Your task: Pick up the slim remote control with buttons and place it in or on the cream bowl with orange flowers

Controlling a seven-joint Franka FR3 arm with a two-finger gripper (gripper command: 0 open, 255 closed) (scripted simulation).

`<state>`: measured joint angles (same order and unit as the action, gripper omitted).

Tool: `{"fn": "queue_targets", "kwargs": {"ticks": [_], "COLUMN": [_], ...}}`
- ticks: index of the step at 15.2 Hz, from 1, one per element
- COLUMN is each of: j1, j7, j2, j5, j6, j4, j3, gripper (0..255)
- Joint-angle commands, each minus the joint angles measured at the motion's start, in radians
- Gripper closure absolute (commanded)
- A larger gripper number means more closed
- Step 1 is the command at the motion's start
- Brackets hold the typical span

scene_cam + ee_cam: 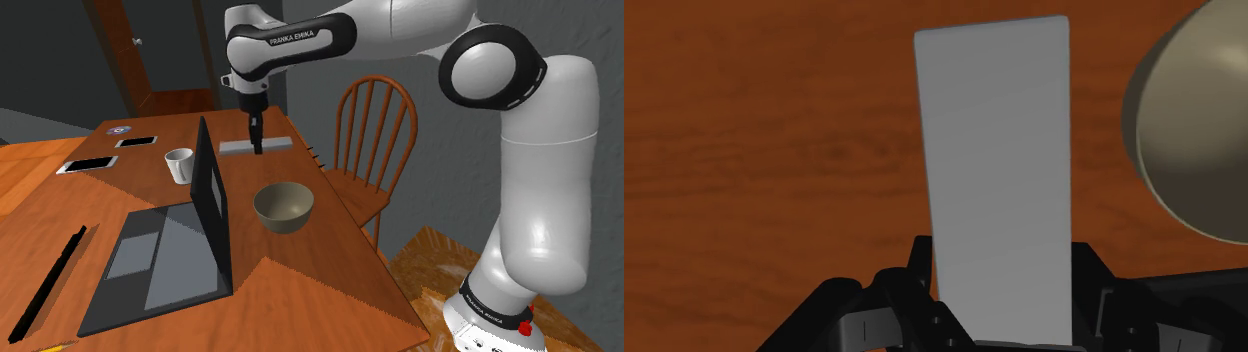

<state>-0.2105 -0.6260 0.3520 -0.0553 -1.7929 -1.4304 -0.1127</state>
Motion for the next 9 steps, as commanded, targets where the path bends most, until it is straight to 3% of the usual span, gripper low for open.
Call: {"fn": "queue_targets", "kwargs": {"ticks": [1,9], "j1": [-0.006,-0.045], "j7": [0.015,0.093], "j2": [-0.078,-0.363], "j5": [0.006,0.039], "j6": [-0.03,-0.116], "j4": [-0.107,-0.478], "j3": [-0.007,-0.047], "gripper": [255,255]}}
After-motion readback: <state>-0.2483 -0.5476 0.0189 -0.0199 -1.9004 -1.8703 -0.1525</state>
